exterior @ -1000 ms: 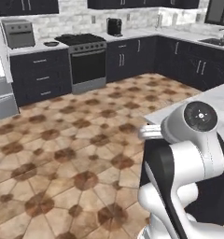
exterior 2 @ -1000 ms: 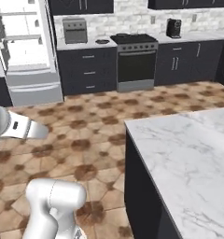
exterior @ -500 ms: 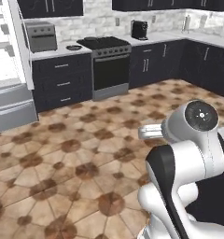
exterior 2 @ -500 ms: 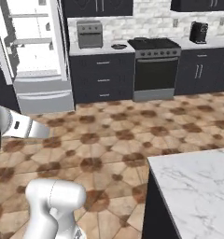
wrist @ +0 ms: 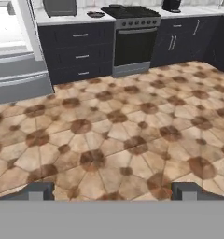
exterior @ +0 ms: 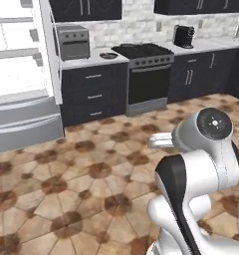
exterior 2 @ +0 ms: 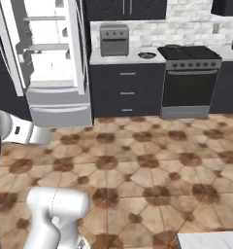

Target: Place the cold items (eggplant and bell pepper) from the fridge in one tupperware on the dining counter. Place the warm items (hot dog and kebab skewer) in the stove area in another tupperware.

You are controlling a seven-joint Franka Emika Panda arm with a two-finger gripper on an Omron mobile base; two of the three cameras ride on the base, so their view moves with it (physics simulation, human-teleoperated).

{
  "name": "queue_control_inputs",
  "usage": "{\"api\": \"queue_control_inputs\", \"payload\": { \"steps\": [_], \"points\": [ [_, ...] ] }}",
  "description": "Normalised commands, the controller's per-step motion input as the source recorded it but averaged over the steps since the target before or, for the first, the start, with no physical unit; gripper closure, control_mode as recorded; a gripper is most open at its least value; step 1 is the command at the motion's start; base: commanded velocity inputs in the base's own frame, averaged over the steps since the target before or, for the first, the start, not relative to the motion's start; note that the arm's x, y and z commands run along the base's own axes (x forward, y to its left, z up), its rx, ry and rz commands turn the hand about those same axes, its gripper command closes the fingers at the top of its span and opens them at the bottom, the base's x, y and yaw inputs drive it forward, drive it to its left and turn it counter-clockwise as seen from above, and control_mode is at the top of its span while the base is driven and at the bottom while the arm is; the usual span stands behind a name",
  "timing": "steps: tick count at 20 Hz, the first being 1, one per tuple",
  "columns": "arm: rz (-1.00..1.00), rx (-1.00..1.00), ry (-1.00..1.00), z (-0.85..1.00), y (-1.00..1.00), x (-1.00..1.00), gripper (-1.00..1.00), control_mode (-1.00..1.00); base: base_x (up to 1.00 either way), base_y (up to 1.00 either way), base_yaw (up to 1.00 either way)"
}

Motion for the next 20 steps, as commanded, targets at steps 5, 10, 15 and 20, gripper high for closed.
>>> {"api": "queue_control_inputs", "payload": {
  "steps": [5, 10, 15, 20],
  "points": [
    [0.00, 0.00, 0.00, 0.00, 0.00, 0.00, -1.00, 1.00, 1.00, -0.25, 0.25],
    [0.00, 0.00, 0.00, 0.00, 0.00, 0.00, -1.00, 1.00, 1.00, -0.49, 0.17],
    [0.00, 0.00, 0.00, 0.00, 0.00, 0.00, -1.00, 1.00, 1.00, -0.65, 0.13],
    [0.00, 0.00, 0.00, 0.00, 0.00, 0.00, -1.00, 1.00, 1.00, -0.73, 0.14]
  ]
}}
